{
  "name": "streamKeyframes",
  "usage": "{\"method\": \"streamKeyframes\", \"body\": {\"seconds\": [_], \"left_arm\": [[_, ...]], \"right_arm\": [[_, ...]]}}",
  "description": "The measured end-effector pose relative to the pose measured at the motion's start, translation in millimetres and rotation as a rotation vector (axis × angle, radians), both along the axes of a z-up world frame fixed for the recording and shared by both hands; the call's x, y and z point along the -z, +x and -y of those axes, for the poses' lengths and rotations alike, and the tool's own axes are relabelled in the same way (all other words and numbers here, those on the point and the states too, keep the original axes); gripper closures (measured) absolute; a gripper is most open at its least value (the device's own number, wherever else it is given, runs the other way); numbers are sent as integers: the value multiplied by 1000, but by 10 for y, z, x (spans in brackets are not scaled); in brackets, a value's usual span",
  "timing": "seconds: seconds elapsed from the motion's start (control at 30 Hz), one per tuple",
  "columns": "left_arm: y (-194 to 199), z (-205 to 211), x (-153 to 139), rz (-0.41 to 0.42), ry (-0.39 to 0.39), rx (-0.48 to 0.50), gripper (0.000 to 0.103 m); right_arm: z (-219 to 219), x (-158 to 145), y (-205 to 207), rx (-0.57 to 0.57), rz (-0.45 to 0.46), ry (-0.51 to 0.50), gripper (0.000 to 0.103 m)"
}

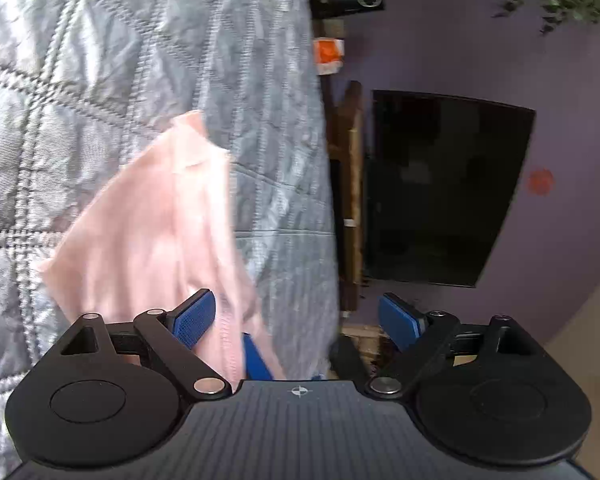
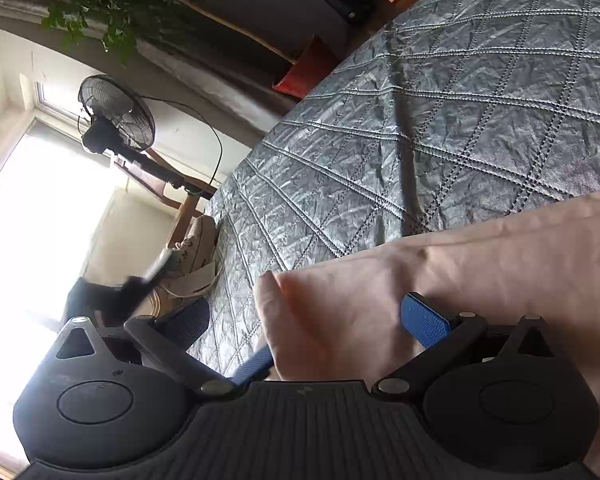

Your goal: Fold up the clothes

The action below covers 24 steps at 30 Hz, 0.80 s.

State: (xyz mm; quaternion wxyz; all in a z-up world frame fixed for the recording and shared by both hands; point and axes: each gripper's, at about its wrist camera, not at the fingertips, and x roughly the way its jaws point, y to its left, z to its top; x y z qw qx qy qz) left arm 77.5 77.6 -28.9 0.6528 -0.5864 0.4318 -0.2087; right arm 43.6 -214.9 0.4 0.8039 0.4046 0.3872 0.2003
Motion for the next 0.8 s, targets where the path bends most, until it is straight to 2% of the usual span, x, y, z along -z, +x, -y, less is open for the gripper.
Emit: {"method": "streamKeyframes", "body": {"seconds": [0.1,0.17,0.27,0.43,0.6,0.8], "left_arm": [[11,69,-22,-10,37,21,12],[3,68,-45,-15,34,9,12],[2,40,-45,-13,5,-15,8],[76,88,43,-27,-75,-4,7],[145,39,64,13,-209,-45,7],[119,-77,58,17,-198,-68,7]], "right_arm": [[2,2,-1,-1,1,-1,0],[14,2,-6,-5,3,-3,0],[17,2,-5,-7,5,-4,0],[-10,-1,-3,-9,9,-14,0],[-17,-4,-6,-14,15,-19,0],[-24,-8,-3,-17,17,-26,0]]}}
